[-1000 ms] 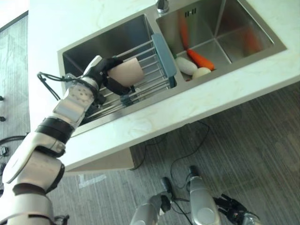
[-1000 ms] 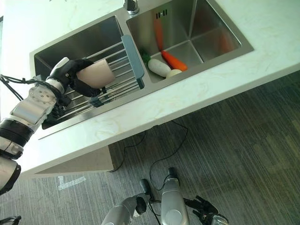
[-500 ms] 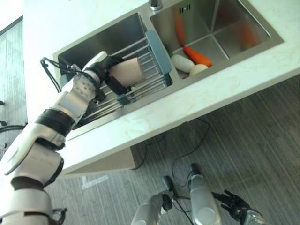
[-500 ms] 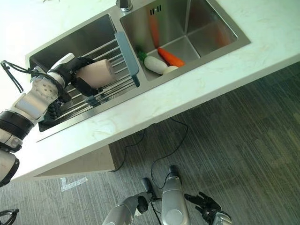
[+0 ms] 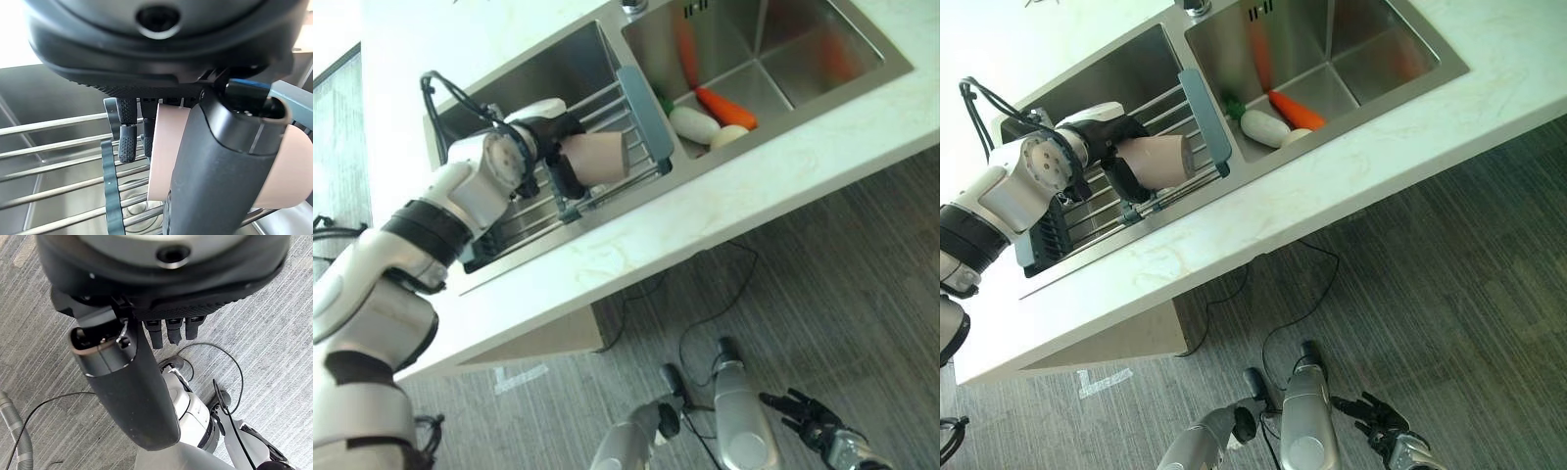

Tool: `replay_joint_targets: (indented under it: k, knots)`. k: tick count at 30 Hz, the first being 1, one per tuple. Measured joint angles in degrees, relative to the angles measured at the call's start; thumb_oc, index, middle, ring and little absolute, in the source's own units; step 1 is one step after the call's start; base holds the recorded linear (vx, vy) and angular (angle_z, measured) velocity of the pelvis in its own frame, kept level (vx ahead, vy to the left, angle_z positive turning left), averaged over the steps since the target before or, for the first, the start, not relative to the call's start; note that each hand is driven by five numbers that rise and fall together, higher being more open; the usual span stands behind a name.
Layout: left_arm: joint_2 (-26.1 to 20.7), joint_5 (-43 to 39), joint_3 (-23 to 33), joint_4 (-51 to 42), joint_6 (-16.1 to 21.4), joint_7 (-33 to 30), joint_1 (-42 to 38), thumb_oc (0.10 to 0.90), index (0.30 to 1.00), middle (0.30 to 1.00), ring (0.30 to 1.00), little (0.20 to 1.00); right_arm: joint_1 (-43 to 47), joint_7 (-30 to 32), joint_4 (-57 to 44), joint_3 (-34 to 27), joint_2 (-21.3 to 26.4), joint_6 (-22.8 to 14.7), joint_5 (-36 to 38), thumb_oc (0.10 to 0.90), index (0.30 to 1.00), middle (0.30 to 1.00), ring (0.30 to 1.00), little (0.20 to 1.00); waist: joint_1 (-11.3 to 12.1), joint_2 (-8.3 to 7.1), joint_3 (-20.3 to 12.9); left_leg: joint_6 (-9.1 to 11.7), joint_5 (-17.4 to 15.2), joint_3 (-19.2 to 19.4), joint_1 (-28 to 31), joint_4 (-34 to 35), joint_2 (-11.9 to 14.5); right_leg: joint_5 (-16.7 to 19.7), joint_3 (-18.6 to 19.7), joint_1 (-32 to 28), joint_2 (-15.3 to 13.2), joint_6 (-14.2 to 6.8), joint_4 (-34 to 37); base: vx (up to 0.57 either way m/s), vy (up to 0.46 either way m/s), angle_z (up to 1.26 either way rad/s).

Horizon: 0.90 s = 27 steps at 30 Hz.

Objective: Place the dishes in the dishwasher.

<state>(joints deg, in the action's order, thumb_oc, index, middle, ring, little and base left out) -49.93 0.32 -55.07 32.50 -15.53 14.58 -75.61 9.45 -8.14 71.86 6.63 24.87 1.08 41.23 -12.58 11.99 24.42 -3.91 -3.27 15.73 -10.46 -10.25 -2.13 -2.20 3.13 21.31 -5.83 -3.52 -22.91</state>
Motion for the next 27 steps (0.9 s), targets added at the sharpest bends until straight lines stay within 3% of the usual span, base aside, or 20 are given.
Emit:
replay_joint_targets:
  k: [6, 9, 12, 13, 14, 16, 20, 22, 23, 25, 27]
  knots:
    - [-0.11, -0.04, -0.38, -3.67, 2.09, -1.81, 0.18, 0.4, 0.3, 0.3, 0.3, 0.3, 0.11, -0.15, 0.39, -0.19, -0.1, -0.3, 0.0, 0.8, 0.9, 0.9, 0.9, 0.9, 0.38, -0.54, -0.25, -0.28, 0.44, -0.45, 0.9, 0.51, 0.1, 0.03, -0.93, -0.95, -0.14, 0.04, -0.2, -0.03, -0.045, 0.04]
    - [-0.63, 0.07, -0.38, -4.19, 2.26, -5.97, 0.28, 0.4, 0.3, 0.3, 0.3, 0.3, 0.28, -0.41, 0.58, -0.66, -1.7, -0.63, 0.01, 0.8, 0.9, 0.9, 0.9, 0.9, 0.63, -2.57, -0.86, -0.25, 0.62, -0.91, 1.54, 0.55, 0.66, 0.08, -1.84, -2.04, 0.15, 0.13, -0.15, -0.03, -0.124, 0.07]
    - [-3.55, -0.71, 1.14, -3.58, 5.99, -17.17, 0.49, 0.4, 0.3, 0.3, 0.3, 0.3, -0.17, -0.7, 0.95, -0.44, -4.67, -0.6, 0.11, 0.8, 0.9, 0.9, 0.9, 0.9, 1.88, -5.79, -2.76, 0.62, 0.85, -2.37, 2.69, 0.58, 1.9, 0.51, -3.68, -4.51, 0.96, 1.03, 1.61, 0.04, -0.117, 0.19]
    - [-4.49, -1.32, 1.63, -3.58, 6.47, -18.88, 0.52, 0.4, 0.3, 0.3, 0.3, 0.3, -0.26, -0.68, 0.97, -0.44, -4.94, -0.57, 0.2, 0.8, 0.9, 0.9, 0.9, 0.9, 1.99, -6.11, -3.15, 0.82, 0.84, -2.84, 3.02, 0.57, 2.12, 0.55, -4.15, -5.28, 1.12, 1.08, 2.08, 0.12, -0.144, 0.23]
    - [-6.08, -2.07, 3.4, -3.63, 7.63, -21.21, 1.21, 0.4, 0.3, 0.3, 0.3, 0.3, 0.02, -0.56, 0.92, -0.48, -5.12, -0.51, 0.52, 0.8, 0.9, 0.9, 0.9, 0.9, 2.17, -6.41, -3.46, 1.14, 0.82, -3.7, 3.89, 0.68, 2.38, 0.5, -5.16, -6.87, 1.22, 1.37, 2.71, 0.11, -0.124, 0.22]
    - [-6.4, -2.3, 14.49, -4.36, 10.83, -27.23, 7.77, 0.4, 0.3, 0.3, 0.3, 0.3, -0.85, 0.25, 1.74, -0.64, -5.19, -0.24, 0.5, 0.8, 0.9, 0.9, 0.9, 0.9, 3.76, -6.34, -4.3, 2.1, 0.16, -4.49, 6.71, 0.67, 2.97, 0.14, -5.88, -10.39, 1.86, 2.01, 4.14, 0.12, -0.136, 0.2]
    - [-7.3, -1.87, 30.39, -8.76, 13.51, -35.69, 25.65, 0.4, 0.3, 0.3, 0.3, 0.3, -4.51, 0.7, 4.27, -0.73, -6.32, 0.77, -0.65, 0.8, 0.9, 0.9, 0.9, 0.9, 7.68, -6.4, -11.56, 3.5, -0.75, -7.88, 10.7, 1.46, 3.68, -2.24, -9.5, -15.95, 2.35, 3.1, 4.96, 0.12, -0.157, 0.39]
    - [-7.75, -0.85, 37.49, -14.23, 13.46, -37.84, 37.94, 0.4, 0.3, 0.3, 0.3, 0.3, -7.38, 0.66, 4.8, -0.75, -6.74, 1.33, -1.2, 0.8, 0.9, 0.9, 0.9, 0.9, 11.29, -6.42, -15.1, 4.23, -1.32, -10.14, 10.96, 1.49, 3.9, -3.92, -12.07, -17.75, 2.23, 3.67, 4.48, 0.03, -0.116, 0.64]
    - [-7.74, -0.01, 40.05, -16.41, 13.27, -38.06, 42.88, 0.4, 0.3, 0.3, 0.3, 0.3, -8.57, 0.7, 5.26, -0.72, -6.99, 1.46, -2.47, 0.8, 0.9, 0.9, 0.9, 0.9, 12.08, -6.43, -15.57, 4.28, -1.32, -11.1, 11.53, 1.48, 3.96, -4.22, -13.38, -19.14, 2.19, 4.13, 4.89, -0.13, -0.052, 0.68]
    - [-7.58, 0.73, 43.04, -19.01, 11.61, -38.3, 50.5, 0.4, 0.3, 0.3, 0.3, 0.3, -10.93, 0.98, 4.4, -0.83, -6.61, 1.61, -3.94, 0.8, 0.9, 0.9, 0.9, 0.9, 16.12, -6.5, -16.53, 4.51, -0.93, -13.24, 10.78, 1.55, 3.77, -5.05, -15.76, -19.58, 1.81, 4.56, 4.16, -0.29, -0.038, 0.77]
    - [-5.73, 1.14, 44.63, -22.28, 9.77, -38.45, 55.5, 0.4, 0.3, 0.3, 0.3, 0.3, -13.83, 1.29, 0.59, -0.98, -6.22, 0.67, -5.02, 0.8, 0.9, 0.9, 0.9, 0.9, 17.69, -6.32, -16.59, 5.29, 3.66, -18.23, 9.16, 7.75, 2.44, -5.33, -18.54, -17.71, 0.34, 4.65, 2.65, -0.41, -0.014, 1.76]
